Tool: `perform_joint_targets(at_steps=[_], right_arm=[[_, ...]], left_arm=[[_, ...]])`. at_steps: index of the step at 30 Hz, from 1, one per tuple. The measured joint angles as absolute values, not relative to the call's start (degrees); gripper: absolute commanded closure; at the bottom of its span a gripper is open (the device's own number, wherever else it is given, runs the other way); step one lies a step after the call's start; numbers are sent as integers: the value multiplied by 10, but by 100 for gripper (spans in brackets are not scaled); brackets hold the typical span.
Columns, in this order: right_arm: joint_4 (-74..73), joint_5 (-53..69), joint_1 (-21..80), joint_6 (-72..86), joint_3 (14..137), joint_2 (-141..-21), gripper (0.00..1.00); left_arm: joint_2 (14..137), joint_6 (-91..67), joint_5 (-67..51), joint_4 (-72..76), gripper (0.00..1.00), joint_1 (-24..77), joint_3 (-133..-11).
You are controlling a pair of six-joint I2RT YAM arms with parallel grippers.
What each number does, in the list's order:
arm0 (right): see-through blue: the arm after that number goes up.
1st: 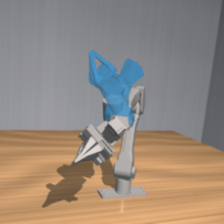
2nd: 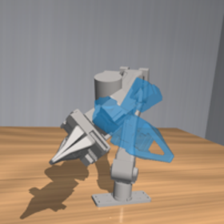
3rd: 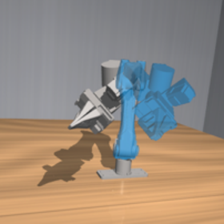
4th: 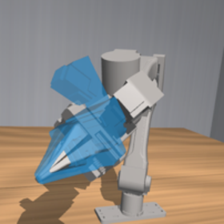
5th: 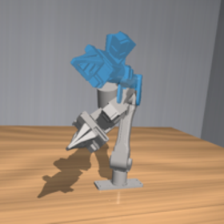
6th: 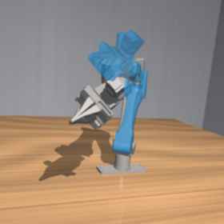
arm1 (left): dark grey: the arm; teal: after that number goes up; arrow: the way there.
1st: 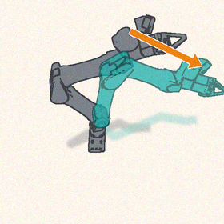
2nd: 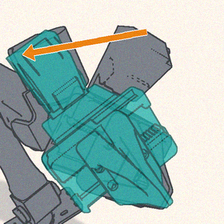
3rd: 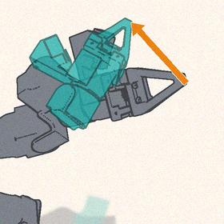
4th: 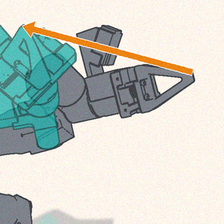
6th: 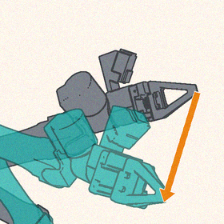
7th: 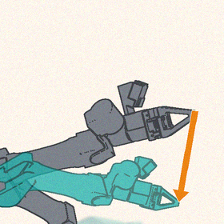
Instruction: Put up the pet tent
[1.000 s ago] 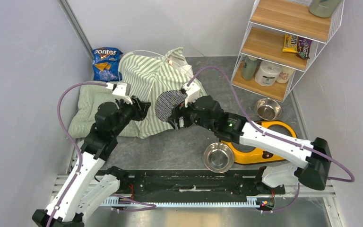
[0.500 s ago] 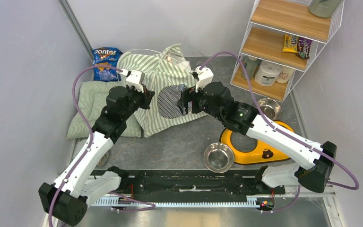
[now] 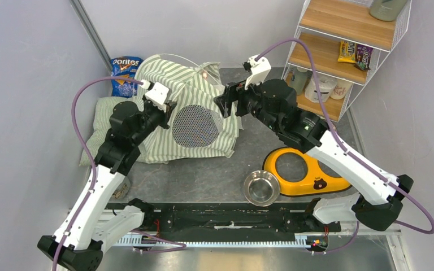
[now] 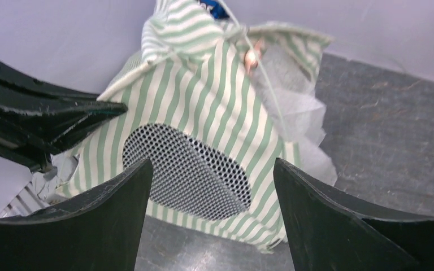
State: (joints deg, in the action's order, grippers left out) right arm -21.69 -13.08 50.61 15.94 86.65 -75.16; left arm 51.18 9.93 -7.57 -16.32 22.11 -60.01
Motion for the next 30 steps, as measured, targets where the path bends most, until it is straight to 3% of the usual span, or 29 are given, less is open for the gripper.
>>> perform_joint_targets(at_steps=[11,22,25,30], right_arm=[[-255,-163,486,128,907,-758,18],[-279,-25,392,138,915,-863,37],[-276,13,375,141,915,-898,47],[-256,57,368,143,915,-924,86]], left_arm=[[507,184,-125,-176,98,220,-623],[510,220,-140,-197,98,218,-642],[509,220,-138,-196,98,218,-642],[502,213,-131,-183,98,218,-628]])
